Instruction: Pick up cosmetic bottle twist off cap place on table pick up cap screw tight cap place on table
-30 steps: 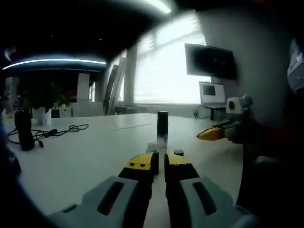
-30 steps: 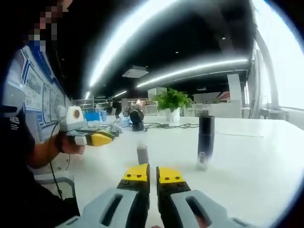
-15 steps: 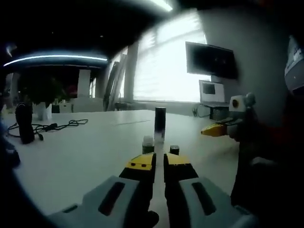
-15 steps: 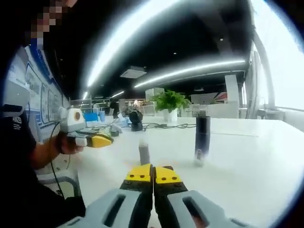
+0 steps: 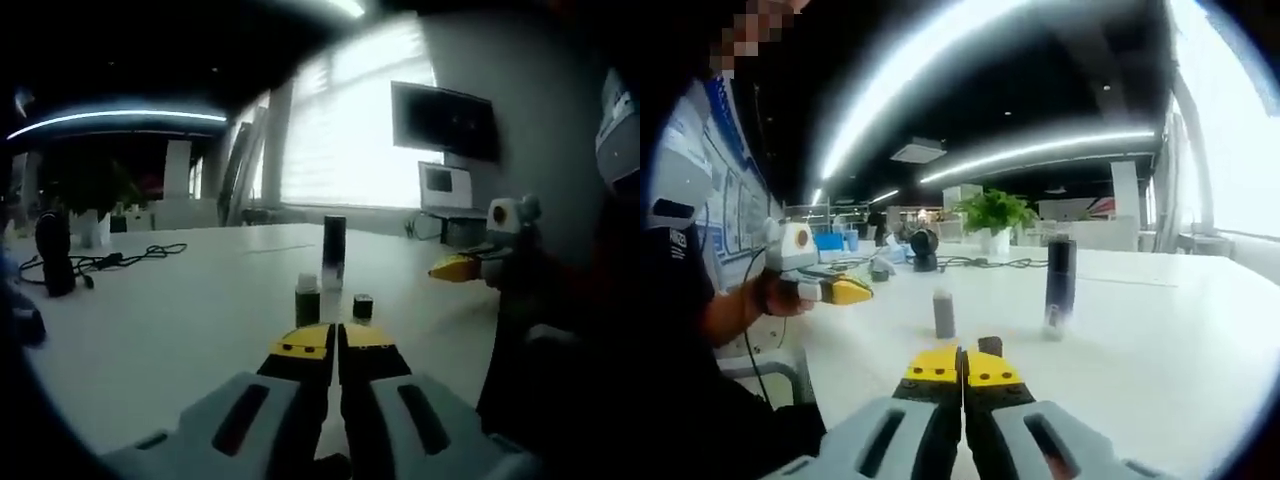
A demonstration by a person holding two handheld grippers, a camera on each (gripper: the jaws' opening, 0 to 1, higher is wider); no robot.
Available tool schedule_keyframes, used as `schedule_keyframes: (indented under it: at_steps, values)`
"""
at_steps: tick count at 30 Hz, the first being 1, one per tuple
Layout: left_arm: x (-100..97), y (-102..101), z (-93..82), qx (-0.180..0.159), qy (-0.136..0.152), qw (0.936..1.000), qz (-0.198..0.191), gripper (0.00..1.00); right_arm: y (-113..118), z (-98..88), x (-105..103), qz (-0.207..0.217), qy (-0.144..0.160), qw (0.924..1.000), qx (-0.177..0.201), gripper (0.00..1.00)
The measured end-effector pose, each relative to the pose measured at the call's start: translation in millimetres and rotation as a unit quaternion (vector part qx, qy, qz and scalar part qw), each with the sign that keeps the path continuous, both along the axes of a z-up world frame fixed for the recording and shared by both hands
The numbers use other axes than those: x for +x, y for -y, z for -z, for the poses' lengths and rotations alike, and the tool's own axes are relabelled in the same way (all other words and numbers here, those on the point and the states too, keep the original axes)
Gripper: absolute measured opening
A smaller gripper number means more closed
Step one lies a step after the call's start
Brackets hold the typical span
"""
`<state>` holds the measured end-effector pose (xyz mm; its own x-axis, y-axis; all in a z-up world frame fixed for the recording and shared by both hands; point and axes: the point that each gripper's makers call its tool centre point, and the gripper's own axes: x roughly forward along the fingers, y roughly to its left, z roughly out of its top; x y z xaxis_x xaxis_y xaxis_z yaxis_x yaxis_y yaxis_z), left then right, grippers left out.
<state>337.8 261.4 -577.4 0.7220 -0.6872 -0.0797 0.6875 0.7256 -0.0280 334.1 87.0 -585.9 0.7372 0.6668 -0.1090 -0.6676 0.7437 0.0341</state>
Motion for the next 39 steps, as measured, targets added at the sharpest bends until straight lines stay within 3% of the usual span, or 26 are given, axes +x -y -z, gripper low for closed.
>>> schedule_keyframes:
  at_steps: [9,15,17,19,23,28,32,35,39]
  values:
    - [2.7,-2.5,1.0,-0.026,-0.017,0.9994,-0.016,0.0,3.4,2.4,-1.2,0.002,0.001,1.0,0.001,0.0]
    - [4.4,-3.8,2.7,-0.024,-0.024,0.9992,-0.022,0.0,2.2,-0.5,1.2,0.0,0.005,1.0,0.005,0.0]
    - [3.7,-1.6,1.8,-0.005,-0.006,0.9999,-0.013,0.0,0.6,0.6,2.4,-0.003,0.003,1.0,0.005,0.0]
    - [3.9,-0.9,1.3,-0.013,-0.008,0.9998,-0.015,0.0,-0.5,3.6,4.6,-0.003,-0.001,1.0,0.003,0.0]
    - [2.6,2.0,7.0,0.012,0.0,0.9999,-0.008,0.0,-1.1,3.9,5.8,-0.002,-0.004,0.9999,0.009,0.0]
    - [2.7,2.0,6.1,0.011,0.0,0.9999,-0.007,0.0,-2.5,3.7,6.3,-0.005,-0.001,1.0,0.007,0.0]
    - [8.5,-3.1,2.7,-0.015,-0.022,0.9993,-0.027,0.0,-4.0,2.3,6.5,-0.006,0.0,0.9999,0.009,0.0]
    - [11.5,-5.9,6.0,-0.002,-0.024,0.9991,-0.036,0.0,-5.8,0.9,6.5,-0.009,0.001,0.9999,0.01,0.0]
    - [14.4,-7.0,4.7,0.013,0.0,0.999,-0.043,0.0,-7.8,-0.8,6.4,-0.011,0.002,0.9999,0.01,0.0]
